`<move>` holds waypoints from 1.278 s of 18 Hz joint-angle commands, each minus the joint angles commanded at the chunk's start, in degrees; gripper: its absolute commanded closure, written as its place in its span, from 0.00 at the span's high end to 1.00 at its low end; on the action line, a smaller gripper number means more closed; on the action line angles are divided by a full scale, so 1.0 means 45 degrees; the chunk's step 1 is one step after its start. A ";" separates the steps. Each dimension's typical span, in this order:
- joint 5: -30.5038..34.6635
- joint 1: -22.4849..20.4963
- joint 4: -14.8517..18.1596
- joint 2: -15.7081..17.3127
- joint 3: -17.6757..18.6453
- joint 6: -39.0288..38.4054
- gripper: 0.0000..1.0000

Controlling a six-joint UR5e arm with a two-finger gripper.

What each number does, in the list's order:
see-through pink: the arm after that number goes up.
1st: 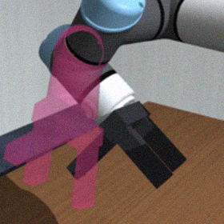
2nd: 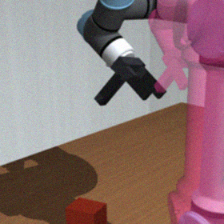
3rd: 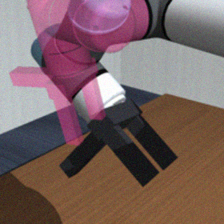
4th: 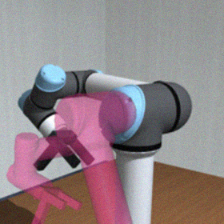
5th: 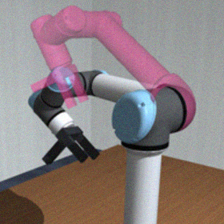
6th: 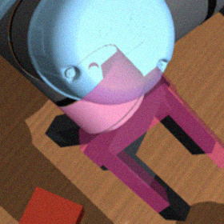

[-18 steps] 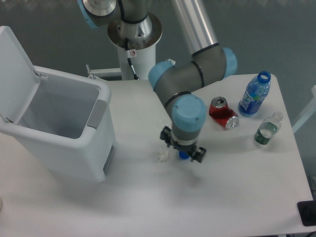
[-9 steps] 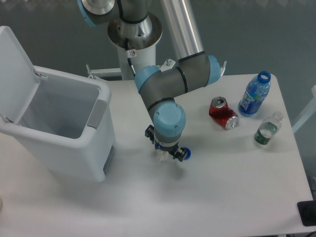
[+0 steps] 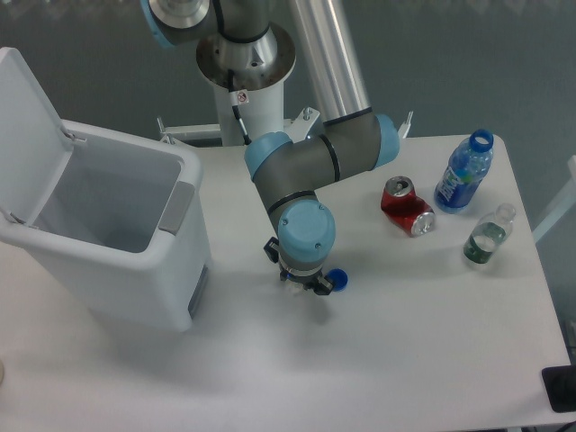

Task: Pick up the paper ball
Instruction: 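Lower the gripper onto the white paper ball and close on it, then lift the held paper ball up off the table and move it away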

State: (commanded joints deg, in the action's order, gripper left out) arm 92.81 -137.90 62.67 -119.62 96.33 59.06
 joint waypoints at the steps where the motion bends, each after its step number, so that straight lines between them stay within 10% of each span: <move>1: 0.0000 -0.0019 0.0019 0.0020 -0.0020 -0.0019 0.00; 14: -0.0215 -0.1639 0.0331 0.0743 -0.2712 0.0563 0.00; 23: -0.0742 -0.2519 0.2597 0.0937 -0.4355 0.2675 0.00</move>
State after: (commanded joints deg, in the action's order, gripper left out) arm 89.48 -149.24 74.35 -115.40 76.73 71.10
